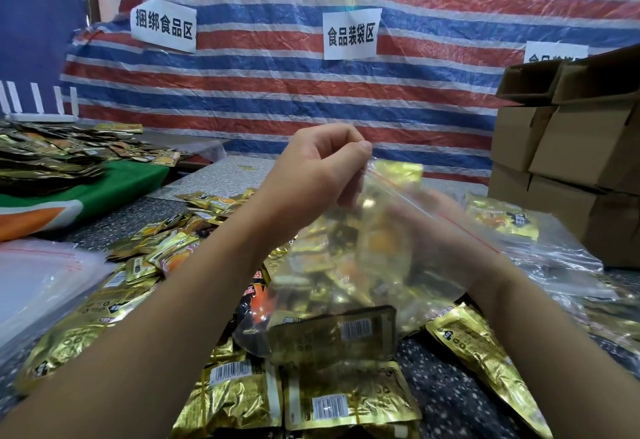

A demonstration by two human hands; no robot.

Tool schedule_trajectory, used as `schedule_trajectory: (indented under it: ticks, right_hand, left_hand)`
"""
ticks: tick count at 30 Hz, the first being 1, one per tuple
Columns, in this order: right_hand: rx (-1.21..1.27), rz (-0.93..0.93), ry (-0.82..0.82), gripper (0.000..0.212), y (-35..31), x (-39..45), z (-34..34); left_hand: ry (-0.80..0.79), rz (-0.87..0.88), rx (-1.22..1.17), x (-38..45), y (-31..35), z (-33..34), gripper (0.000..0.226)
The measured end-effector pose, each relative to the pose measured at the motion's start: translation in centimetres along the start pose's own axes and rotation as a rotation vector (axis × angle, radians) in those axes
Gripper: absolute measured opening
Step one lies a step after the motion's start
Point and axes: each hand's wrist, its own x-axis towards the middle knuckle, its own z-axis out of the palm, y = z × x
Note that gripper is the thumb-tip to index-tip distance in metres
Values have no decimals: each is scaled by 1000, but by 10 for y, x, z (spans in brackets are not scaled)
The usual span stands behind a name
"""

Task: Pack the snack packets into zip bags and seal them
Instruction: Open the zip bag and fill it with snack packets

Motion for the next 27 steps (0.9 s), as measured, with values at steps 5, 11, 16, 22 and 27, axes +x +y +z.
schedule_trajectory:
  ticks: [5, 11, 16, 22, 27]
  right_hand:
    - [571, -137, 250, 39, -37, -3, -25]
    - [659, -288, 284, 36, -61, -16, -29]
    - [585, -440, 301, 31, -68, -21, -20]
    - [366, -613, 332, 36, -62, -20, -14]
    - [276, -677, 315, 41, -57, -18, -12]
  left_hand:
    - [24, 48, 59, -2, -4, 4, 36]
    - [89, 44, 137, -1, -5, 3, 42]
    - [102, 38, 226, -1, -2, 0, 37]
    - [53, 43, 344, -3, 4, -4, 26]
    - [-24, 19, 413, -4, 6, -6, 11]
